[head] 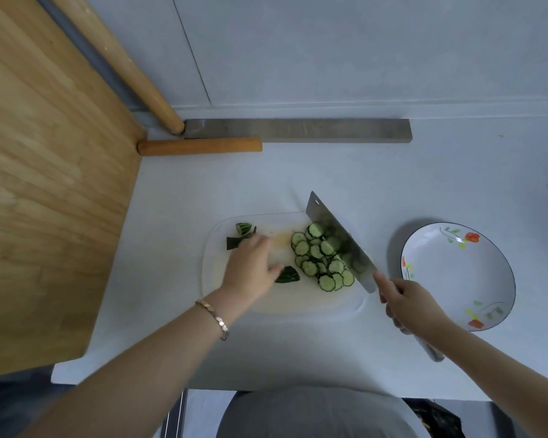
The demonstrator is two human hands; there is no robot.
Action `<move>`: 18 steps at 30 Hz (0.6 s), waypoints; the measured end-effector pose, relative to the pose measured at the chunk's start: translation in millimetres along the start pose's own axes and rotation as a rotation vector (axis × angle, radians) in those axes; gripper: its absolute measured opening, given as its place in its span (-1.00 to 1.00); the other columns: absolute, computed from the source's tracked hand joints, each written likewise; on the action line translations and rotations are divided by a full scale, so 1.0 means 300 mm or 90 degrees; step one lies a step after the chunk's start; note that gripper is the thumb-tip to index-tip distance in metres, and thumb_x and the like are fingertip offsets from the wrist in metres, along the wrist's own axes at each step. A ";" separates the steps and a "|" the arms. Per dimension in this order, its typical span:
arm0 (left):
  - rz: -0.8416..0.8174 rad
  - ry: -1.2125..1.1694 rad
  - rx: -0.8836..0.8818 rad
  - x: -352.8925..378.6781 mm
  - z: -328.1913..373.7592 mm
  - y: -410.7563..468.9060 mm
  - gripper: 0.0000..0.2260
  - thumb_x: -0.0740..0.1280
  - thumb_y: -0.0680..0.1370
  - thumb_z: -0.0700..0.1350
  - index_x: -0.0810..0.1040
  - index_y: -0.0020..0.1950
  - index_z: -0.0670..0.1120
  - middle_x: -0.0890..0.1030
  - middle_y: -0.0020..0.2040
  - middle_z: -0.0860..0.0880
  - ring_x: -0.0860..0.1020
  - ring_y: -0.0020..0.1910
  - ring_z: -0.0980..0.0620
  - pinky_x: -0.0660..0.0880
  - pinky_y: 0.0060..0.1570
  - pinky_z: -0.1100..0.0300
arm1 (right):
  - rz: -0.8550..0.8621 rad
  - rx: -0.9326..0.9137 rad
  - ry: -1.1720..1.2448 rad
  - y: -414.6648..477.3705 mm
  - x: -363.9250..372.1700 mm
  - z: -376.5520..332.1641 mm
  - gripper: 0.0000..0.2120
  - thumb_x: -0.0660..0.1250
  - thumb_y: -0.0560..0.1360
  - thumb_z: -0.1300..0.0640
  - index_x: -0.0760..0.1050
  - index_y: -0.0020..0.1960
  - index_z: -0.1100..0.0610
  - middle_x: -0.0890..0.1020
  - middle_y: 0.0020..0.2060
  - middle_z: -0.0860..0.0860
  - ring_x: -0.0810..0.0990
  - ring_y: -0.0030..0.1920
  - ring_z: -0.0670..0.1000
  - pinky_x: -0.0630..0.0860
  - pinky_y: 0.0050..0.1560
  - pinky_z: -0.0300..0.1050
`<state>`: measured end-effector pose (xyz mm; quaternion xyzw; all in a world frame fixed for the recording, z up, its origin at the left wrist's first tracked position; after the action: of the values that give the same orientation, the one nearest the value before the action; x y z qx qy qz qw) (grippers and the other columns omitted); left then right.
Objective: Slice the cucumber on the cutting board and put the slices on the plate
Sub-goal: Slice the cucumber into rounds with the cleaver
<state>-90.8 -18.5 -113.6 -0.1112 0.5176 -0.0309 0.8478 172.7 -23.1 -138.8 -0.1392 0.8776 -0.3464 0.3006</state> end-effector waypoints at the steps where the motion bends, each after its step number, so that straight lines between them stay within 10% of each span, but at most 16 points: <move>1: -0.054 0.062 0.051 0.058 0.025 -0.009 -0.56 0.35 0.47 0.00 0.38 0.30 -0.10 0.47 0.26 -0.07 0.40 0.23 -0.06 0.34 0.21 0.09 | -0.009 0.010 0.019 -0.001 0.014 0.000 -0.55 0.17 0.53 -0.19 0.30 -0.30 0.18 0.33 -0.52 0.05 0.24 -0.58 0.00 0.21 -0.50 -0.25; 18: -0.057 0.039 -0.082 0.098 -0.106 -0.108 -0.72 0.29 0.48 -0.20 0.46 0.19 -0.12 0.52 0.14 -0.08 0.43 0.11 -0.10 0.48 -0.03 0.04 | -0.110 0.030 -0.002 -0.046 0.249 -0.026 -0.53 0.12 0.54 -0.22 0.31 -0.31 0.15 0.32 -0.55 0.00 0.26 -0.55 -0.01 0.24 -0.51 -0.27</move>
<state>-103.4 -60.1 -145.9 -0.1871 0.5387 -0.0388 0.8206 110.1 -62.7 -156.9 -0.2079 0.8536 -0.3912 0.2741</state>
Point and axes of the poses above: each hand's wrist, its own y-axis towards the middle knuckle, its own x-axis out of the palm, z = x × y, the point moved 9 cm from there along y, towards the middle knuckle
